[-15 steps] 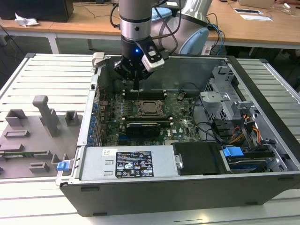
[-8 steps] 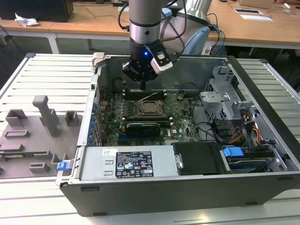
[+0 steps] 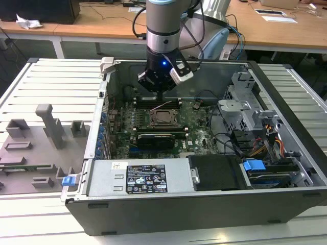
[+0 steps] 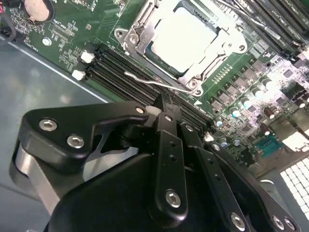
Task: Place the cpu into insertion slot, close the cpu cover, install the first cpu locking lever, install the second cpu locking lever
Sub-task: 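Install the first cpu locking lever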
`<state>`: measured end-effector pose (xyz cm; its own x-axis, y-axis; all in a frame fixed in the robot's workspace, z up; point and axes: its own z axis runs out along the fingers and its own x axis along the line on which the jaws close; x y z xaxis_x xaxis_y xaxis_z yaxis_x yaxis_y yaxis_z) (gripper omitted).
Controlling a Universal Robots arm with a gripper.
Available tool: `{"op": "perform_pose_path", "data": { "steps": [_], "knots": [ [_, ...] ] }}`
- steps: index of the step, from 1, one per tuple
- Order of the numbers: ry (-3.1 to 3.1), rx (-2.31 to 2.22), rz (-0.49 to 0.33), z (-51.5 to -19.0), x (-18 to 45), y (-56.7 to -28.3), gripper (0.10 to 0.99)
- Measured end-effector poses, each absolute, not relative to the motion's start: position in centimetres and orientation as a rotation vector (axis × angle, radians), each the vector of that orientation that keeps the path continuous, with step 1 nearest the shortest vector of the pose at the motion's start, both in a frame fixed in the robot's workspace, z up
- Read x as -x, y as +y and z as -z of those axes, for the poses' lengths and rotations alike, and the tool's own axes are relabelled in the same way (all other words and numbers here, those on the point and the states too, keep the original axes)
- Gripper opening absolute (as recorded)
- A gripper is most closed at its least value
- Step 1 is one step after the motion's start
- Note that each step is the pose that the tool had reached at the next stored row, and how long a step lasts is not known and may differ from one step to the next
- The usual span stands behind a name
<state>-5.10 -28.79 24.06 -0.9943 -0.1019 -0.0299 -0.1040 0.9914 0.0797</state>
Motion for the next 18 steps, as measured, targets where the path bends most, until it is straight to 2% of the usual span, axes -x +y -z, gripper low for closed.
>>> {"op": "perform_pose_path", "data": {
  "steps": [18],
  "knots": [
    [3.108, 0.205, -0.125, -22.2, 2.7, -28.3, 0.106]
  ]
}}
